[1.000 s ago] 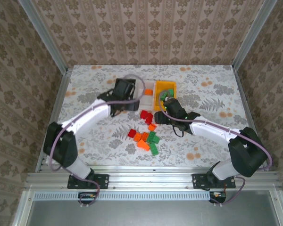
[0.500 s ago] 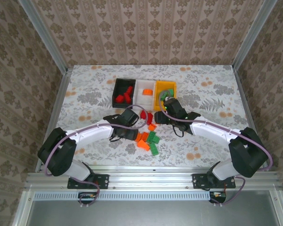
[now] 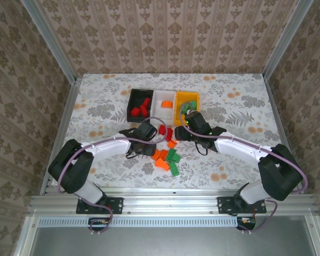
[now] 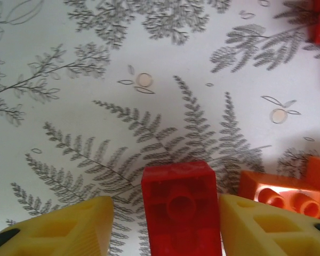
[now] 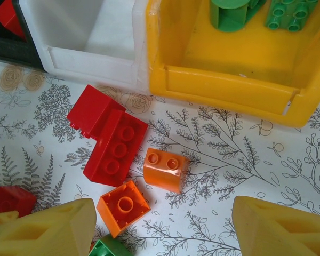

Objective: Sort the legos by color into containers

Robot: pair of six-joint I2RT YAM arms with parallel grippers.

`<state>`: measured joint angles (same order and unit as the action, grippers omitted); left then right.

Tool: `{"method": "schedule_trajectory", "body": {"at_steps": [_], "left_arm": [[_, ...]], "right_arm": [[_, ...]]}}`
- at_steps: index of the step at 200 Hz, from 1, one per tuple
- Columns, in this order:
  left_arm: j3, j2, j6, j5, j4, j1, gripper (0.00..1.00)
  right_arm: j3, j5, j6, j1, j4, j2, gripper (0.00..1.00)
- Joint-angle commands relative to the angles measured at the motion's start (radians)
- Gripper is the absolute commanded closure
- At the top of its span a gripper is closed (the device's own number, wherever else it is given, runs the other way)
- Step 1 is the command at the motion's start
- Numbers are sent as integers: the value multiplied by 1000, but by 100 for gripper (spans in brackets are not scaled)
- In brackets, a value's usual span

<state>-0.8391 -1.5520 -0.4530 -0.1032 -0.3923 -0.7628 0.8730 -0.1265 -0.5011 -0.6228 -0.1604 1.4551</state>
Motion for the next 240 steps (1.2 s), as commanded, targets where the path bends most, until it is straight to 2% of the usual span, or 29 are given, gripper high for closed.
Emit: {"method": "schedule_trajectory", "body": {"at_steps": [1, 54, 77, 107, 122, 144, 165, 185, 207, 240], "left_arm": [[40, 11, -1, 33, 29, 44, 46], [54, -11, 3, 67, 60, 54, 50], [44, -6, 20, 49, 71, 56, 56], [-5, -26, 46, 39, 50, 59, 71], [-47, -10, 69, 79, 24, 64, 73], [-182, 44, 149, 8, -54, 78, 74], [-357, 20, 189, -8, -86, 169, 78], [-531, -104, 201, -35, -112, 259, 82], [-721, -289, 204, -3, -159, 330, 85], [-925, -492, 224, 53, -200, 359, 85]], "right_arm": [[-2, -23, 6, -8, -7, 16, 30], [-3, -34, 9, -8, -10, 11, 30], [-3, -35, 8, -9, -10, 13, 30], [-3, -39, 11, -9, -10, 11, 30], [-6, -43, 12, -9, -10, 8, 30], [-6, -40, 12, -9, -9, 8, 30], [-4, -30, 9, -14, -2, 19, 30], [0, -30, 7, -17, -2, 30, 30], [1, -28, 6, -20, -1, 34, 30], [-1, -39, 10, -21, -5, 24, 30]]}}
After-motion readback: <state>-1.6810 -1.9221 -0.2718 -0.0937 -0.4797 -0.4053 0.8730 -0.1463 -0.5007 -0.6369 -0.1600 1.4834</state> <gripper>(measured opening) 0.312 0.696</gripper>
